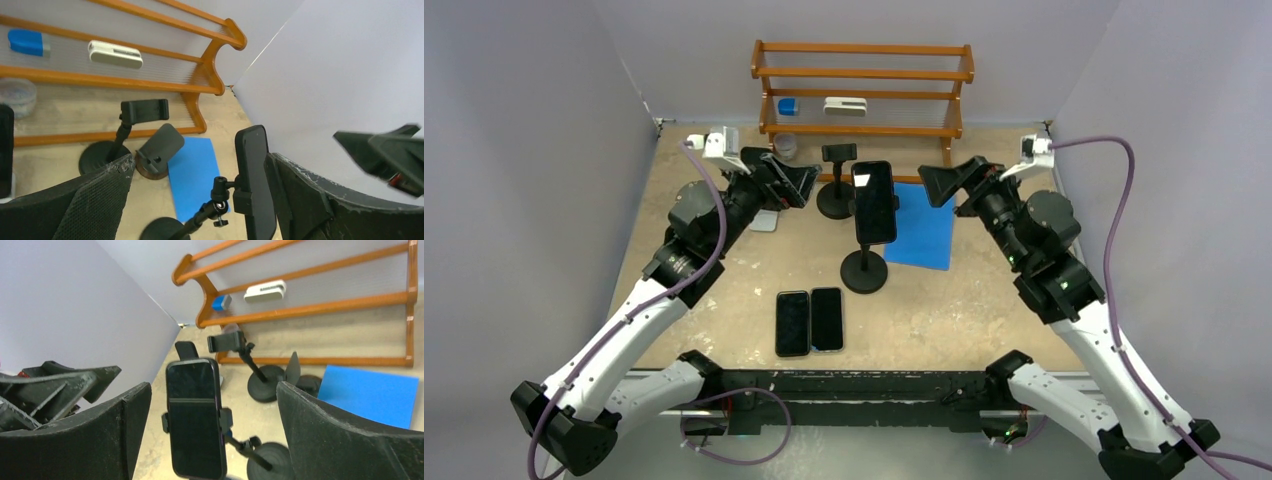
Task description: Remove the phone from the phone stand
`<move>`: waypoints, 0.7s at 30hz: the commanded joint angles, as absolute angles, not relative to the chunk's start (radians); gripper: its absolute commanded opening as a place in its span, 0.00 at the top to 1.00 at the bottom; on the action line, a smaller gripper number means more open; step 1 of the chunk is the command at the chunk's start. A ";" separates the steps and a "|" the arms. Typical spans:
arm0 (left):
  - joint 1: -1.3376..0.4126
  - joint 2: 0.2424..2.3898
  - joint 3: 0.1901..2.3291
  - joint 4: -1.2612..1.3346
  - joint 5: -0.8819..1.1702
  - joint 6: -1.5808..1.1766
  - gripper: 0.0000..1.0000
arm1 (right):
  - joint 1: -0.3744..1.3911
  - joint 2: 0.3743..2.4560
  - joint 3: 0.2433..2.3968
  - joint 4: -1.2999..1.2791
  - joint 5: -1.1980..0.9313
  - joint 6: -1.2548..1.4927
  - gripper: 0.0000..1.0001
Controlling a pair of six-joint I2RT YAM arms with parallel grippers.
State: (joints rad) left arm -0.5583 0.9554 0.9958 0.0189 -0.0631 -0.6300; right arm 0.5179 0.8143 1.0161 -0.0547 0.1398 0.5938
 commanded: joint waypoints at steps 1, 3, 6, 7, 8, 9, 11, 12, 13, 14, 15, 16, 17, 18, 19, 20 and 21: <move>-0.557 0.954 0.991 0.132 -0.024 -0.470 0.00 | 0.519 0.895 1.160 -0.043 0.140 0.490 0.05; -0.558 0.962 0.988 0.136 0.030 -0.427 0.00 | 0.522 0.915 1.179 -0.062 0.132 0.459 0.07; -0.558 0.959 0.970 0.128 0.100 -0.397 0.00 | 0.539 0.900 1.149 -0.028 0.116 0.421 0.09; -0.558 0.952 0.959 0.129 0.112 -0.393 0.00 | 0.549 0.903 1.143 -0.032 0.119 0.410 0.10; -0.558 0.944 0.946 0.128 0.118 -0.390 0.00 | 0.559 0.906 1.138 -0.040 0.126 0.398 0.10; -0.558 0.933 0.932 0.130 0.125 -0.385 0.00 | 0.574 0.908 1.132 -0.046 0.138 0.388 0.10; -0.560 0.911 0.902 0.145 0.129 -0.381 0.00 | 0.608 0.900 1.107 -0.049 0.166 0.367 0.10; -0.560 0.899 0.892 0.155 0.132 -0.379 0.00 | 0.623 0.895 1.094 -0.053 0.186 0.360 0.10; -0.560 0.890 0.885 0.164 0.138 -0.374 0.01 | 0.635 0.891 1.083 -0.066 0.206 0.348 0.10; -0.560 0.881 0.879 0.172 0.147 -0.369 0.01 | 0.648 0.888 1.067 -0.075 0.235 0.343 0.10; -0.560 0.875 0.876 0.173 0.154 -0.364 0.01 | 0.658 0.882 1.055 -0.081 0.255 0.340 0.10; -0.562 0.872 0.875 0.174 0.156 -0.364 0.01 | 0.664 0.872 1.040 -0.081 0.270 0.340 0.10; -0.564 0.871 0.873 0.174 0.157 -0.364 0.01 | 0.666 0.860 1.024 -0.074 0.287 0.345 0.10; -0.567 0.871 0.872 0.174 0.161 -0.365 0.01 | 0.666 0.842 1.003 -0.062 0.306 0.349 0.09; -0.570 0.873 0.872 0.174 0.165 -0.366 0.02 | 0.667 0.826 0.984 -0.045 0.321 0.356 0.08; -0.573 0.876 0.875 0.174 0.170 -0.367 0.02 | 0.666 0.804 0.964 -0.024 0.333 0.365 0.07; -0.575 0.879 0.877 0.167 0.173 -0.368 0.02 | 0.666 0.780 0.939 -0.007 0.345 0.380 0.07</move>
State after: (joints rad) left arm -0.5625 0.8886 0.8700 0.1062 0.1360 -0.3962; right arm 0.6628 0.8650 0.9890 -0.0822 0.2459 0.3767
